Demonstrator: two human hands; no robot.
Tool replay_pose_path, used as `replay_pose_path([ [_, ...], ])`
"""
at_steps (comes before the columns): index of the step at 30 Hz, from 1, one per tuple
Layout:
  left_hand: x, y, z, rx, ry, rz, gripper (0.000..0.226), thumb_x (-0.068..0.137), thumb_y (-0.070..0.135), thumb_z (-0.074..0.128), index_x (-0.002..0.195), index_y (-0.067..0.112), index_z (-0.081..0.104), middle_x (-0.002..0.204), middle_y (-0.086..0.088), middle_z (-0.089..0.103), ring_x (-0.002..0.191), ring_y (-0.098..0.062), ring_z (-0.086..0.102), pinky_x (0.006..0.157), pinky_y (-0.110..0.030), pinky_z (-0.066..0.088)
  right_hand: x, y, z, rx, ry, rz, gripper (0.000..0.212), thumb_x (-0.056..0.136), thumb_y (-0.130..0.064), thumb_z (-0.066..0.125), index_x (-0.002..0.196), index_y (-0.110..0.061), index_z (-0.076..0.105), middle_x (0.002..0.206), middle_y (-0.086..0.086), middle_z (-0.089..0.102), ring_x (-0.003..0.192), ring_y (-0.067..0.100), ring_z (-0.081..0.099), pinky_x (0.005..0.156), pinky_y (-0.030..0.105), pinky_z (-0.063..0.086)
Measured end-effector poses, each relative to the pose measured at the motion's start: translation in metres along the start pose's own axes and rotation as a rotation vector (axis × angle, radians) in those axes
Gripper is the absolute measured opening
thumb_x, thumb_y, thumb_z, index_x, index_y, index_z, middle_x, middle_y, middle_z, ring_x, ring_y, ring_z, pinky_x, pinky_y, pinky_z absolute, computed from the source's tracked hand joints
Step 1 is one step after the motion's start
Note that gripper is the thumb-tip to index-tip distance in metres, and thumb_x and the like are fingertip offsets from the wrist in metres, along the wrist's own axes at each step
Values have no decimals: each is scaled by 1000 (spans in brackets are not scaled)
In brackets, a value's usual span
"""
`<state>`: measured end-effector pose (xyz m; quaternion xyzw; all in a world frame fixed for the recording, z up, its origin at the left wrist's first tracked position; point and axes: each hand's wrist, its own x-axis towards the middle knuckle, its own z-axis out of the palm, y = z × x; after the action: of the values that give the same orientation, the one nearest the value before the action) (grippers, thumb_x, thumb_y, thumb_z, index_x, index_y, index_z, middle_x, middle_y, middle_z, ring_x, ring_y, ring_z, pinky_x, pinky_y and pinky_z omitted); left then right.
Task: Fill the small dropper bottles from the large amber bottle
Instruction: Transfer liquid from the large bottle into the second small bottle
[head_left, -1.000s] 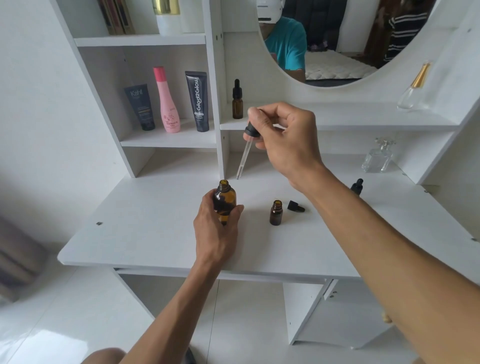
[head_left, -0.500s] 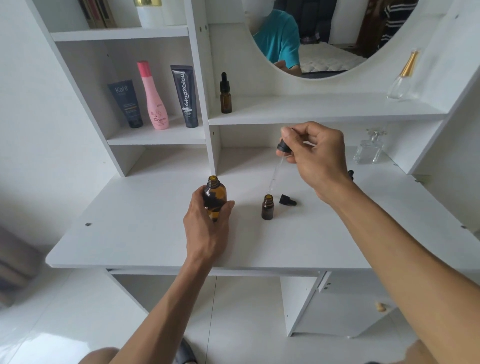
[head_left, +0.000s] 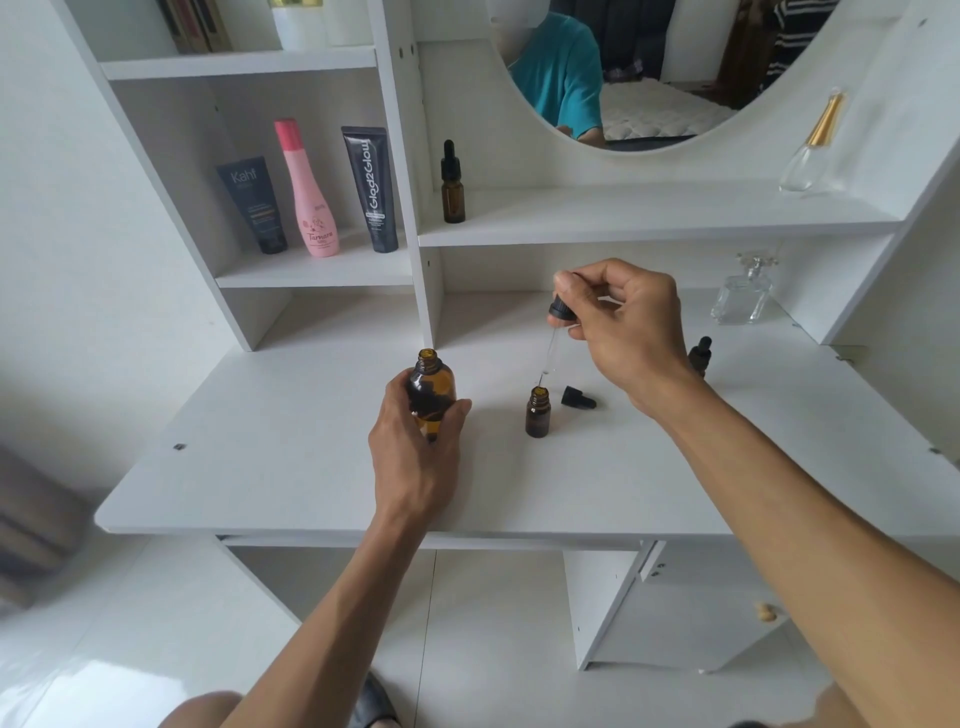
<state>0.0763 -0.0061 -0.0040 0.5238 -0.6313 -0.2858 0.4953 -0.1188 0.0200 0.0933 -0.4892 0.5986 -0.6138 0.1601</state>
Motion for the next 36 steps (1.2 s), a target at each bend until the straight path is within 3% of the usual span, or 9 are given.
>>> replay_pose_path([
  [3, 0, -1, 0, 1, -5, -3, 45, 86, 27, 74, 126, 24, 52, 97, 19, 61, 88, 19, 54, 71, -1, 39, -1, 1, 1, -12, -8, 1, 13, 92, -28, 71, 79, -23, 71, 77, 1, 74, 71, 15, 76, 80, 44, 62],
  [5, 0, -1, 0, 0, -8, -7, 45, 87, 26, 74, 125, 23, 52, 95, 22, 59, 88, 21, 53, 70, 1, 39, -1, 0, 1, -22, -9, -3, 13, 92, -28, 72, 80, -23, 72, 77, 1, 74, 71, 15, 76, 79, 44, 62],
  [10, 0, -1, 0, -3, -11, -19, 45, 87, 28, 73, 126, 23, 52, 94, 27, 58, 89, 16, 55, 71, -4, 40, -3, -2, 1, -41, -19, -6, 17, 92, -27, 72, 83, -13, 73, 74, 1, 73, 67, 14, 75, 77, 45, 62],
  [14, -1, 1, 0, -13, -12, -14, 45, 87, 29, 73, 126, 24, 51, 97, 23, 60, 92, -4, 61, 78, -19, 45, -4, -4, 2, -53, -34, -17, 20, 92, -27, 72, 82, -10, 72, 73, 2, 74, 67, 14, 75, 77, 43, 62],
  [17, -1, 1, 0, -11, -6, -1, 46, 87, 29, 73, 127, 23, 51, 99, 17, 61, 94, -7, 60, 82, -23, 46, -4, -6, 3, -72, -43, -30, 22, 92, -27, 72, 83, -8, 72, 74, 3, 74, 66, 13, 74, 75, 40, 62],
  [21, -1, 1, -1, -13, -6, 1, 45, 87, 29, 73, 126, 22, 52, 100, 16, 62, 93, -5, 59, 79, -19, 44, -6, -7, 3, -97, -52, -53, 23, 92, -29, 72, 82, -8, 72, 75, 4, 74, 66, 12, 74, 72, 38, 62],
  [25, 0, 0, -1, -8, -8, -5, 44, 87, 29, 73, 125, 24, 52, 96, 23, 60, 89, 8, 57, 73, -6, 40, -6, -8, 3, -114, -48, -80, 22, 91, -30, 72, 79, -11, 71, 72, 1, 74, 65, 9, 74, 71, 39, 61],
  [31, -1, 1, 0, -21, -7, -10, 45, 87, 30, 74, 126, 24, 51, 102, 14, 63, 94, -8, 60, 82, -23, 46, -6, -8, 2, -133, -37, -111, 23, 91, -33, 72, 79, -13, 71, 72, -2, 74, 68, 8, 73, 72, 43, 61],
  [36, -1, 1, -1, -18, -9, -12, 45, 87, 29, 74, 126, 24, 52, 101, 14, 63, 92, -5, 59, 78, -14, 43, -7, -9, 2, -134, -34, -124, 23, 91, -34, 71, 78, -15, 71, 71, -4, 74, 69, 8, 73, 71, 44, 60],
])
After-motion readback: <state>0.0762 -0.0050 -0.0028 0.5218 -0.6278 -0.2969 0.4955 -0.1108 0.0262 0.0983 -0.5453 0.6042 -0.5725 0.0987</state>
